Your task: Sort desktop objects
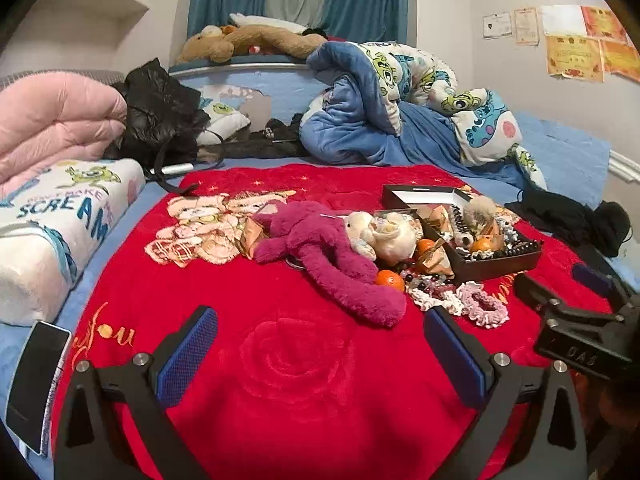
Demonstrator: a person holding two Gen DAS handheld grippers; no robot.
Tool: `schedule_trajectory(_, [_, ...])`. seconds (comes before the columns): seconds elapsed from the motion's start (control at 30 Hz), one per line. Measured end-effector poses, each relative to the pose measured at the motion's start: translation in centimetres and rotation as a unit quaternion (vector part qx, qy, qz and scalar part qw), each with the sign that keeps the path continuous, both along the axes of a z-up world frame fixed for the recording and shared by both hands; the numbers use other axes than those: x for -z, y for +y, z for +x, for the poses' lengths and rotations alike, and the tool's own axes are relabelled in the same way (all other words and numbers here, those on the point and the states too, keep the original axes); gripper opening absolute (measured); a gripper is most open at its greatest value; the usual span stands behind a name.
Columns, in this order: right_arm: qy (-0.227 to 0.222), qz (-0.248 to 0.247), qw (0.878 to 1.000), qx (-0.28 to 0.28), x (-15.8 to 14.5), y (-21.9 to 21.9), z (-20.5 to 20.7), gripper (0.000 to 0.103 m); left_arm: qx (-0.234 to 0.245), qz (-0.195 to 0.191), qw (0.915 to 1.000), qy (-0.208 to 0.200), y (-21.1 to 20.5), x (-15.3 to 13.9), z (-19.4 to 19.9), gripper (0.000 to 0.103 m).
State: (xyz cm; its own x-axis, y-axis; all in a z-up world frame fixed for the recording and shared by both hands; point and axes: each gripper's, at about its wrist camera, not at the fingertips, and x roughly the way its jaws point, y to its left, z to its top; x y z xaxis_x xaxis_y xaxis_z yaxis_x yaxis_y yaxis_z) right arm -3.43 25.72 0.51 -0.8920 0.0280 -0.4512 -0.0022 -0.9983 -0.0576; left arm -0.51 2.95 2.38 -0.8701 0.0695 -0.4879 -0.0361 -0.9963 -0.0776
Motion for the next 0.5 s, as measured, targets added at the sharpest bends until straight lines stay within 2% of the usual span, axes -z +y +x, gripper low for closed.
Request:
schedule_trajectory(0.07, [-0.004, -0.004, 1.0, -0.005, 0.18, -0.17, -0.26, 0.103, 0.004, 0.0, 1.0, 0.0, -0.08, -0.05, 0.07, 0.103])
schedule_trajectory(0.27, [-0.013, -0.073, 0.997, -0.026, 0.21, 0.03, -0.59, 0.103, 0.01, -0.028, 0.9995, 0.015, 0.49, -0.4, 0.64, 0.103])
schedule_trajectory(0.43, [-0.018, -0.083, 0.996, -0.031, 0.29, -0.57, -0.74, 0.103, 0.018, -0.006, 0.9998, 0.009, -0.11, -0.41, 0.66, 0.103])
schedule_trajectory(0.5, [-0.018, -0.079, 0.996, -0.032, 0.31, -0.84, -0.74, 0.103, 0.018, -0.009, 0.9997, 0.011, -0.11, -0.41, 0.75, 0.103])
